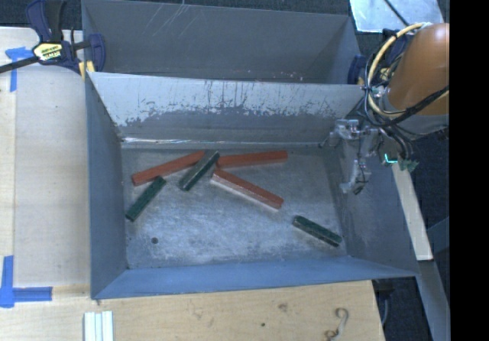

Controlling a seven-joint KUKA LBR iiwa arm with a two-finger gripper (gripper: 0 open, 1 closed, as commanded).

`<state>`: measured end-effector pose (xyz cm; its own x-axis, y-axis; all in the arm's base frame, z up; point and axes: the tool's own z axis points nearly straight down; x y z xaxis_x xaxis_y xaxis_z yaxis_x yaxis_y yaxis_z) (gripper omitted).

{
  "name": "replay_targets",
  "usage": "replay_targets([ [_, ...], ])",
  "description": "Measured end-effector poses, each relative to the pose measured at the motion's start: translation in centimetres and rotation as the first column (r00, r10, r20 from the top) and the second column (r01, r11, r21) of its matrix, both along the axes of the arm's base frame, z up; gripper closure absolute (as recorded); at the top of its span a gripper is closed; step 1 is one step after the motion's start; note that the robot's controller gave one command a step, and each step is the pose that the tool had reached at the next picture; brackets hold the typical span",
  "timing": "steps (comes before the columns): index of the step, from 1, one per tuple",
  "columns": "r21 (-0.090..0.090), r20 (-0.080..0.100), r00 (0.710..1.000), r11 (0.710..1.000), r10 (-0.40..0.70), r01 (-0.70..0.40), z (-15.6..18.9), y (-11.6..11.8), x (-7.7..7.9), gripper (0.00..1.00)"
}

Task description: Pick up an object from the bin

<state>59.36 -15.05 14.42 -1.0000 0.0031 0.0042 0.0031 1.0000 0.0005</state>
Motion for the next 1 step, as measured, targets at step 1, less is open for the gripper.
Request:
replay_targets([
  [1,0.003,0.006,1.0,1.0,-0.011,0.011,0.49,8.47,-0.16,0.0],
])
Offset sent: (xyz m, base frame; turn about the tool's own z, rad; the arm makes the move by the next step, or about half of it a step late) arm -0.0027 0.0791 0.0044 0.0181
